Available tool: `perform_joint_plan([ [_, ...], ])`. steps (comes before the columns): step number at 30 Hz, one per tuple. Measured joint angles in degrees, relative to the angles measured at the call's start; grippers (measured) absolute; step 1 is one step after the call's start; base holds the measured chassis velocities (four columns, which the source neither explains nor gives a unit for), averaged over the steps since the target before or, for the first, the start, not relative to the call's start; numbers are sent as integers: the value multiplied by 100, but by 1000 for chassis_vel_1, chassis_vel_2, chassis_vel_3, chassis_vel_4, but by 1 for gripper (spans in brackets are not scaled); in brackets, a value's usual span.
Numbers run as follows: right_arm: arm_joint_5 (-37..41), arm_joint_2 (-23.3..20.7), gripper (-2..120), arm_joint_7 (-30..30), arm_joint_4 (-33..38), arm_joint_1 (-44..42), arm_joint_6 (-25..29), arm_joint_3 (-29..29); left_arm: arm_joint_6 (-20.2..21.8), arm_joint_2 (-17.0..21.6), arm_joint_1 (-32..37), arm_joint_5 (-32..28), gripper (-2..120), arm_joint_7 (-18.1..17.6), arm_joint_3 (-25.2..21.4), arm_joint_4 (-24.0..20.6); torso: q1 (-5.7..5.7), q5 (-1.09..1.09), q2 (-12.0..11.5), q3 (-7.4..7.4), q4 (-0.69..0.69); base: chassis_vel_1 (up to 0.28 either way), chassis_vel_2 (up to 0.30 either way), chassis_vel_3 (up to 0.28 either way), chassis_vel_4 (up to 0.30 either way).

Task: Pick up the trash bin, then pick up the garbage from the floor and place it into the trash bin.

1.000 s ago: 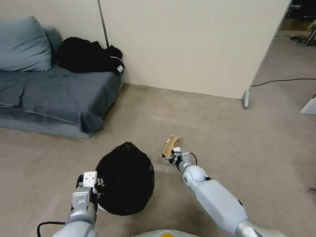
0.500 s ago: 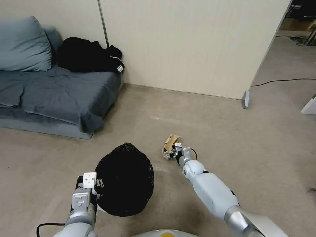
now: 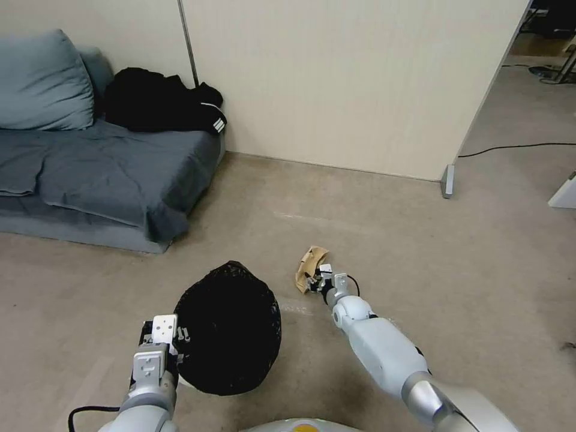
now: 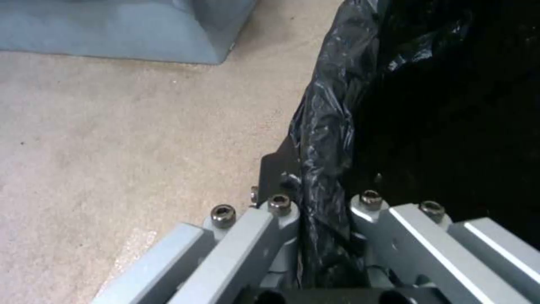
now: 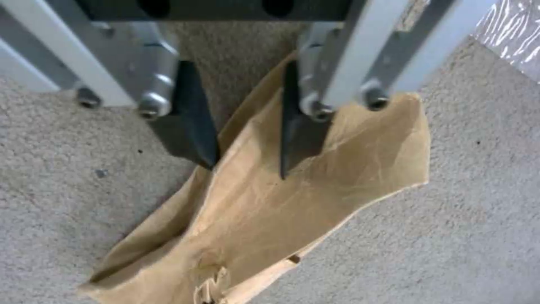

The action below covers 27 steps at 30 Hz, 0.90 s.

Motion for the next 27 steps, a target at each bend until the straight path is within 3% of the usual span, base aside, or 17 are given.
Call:
perform_joint_plan([
  [7,-54,39,0,-8,-26,34,45,37,-4,-1,-6,0,3,-2,9,3,0,0,0,0,0,0,0,0,0],
  [23,-238,65,0,5,29,21,169,118,-16,5,-6,-6,3,-5,27,3,0,0,0,0,0,0,0,0,0],
  [25,-264,-44,0,26,303,-66,183,116,-17,18,-37,-14,3,-5,41,3,0,1,0,0,1,0,0,0,0],
  [26,-181,-322,0,114,1087,-310,179,55,-17,31,-108,-45,3,-5,76,37,0,1,0,0,0,0,0,0,0],
  [27,-181,-322,0,114,1087,-310,179,55,-17,31,-108,-45,3,-5,76,37,0,1,0,0,0,0,0,0,0],
])
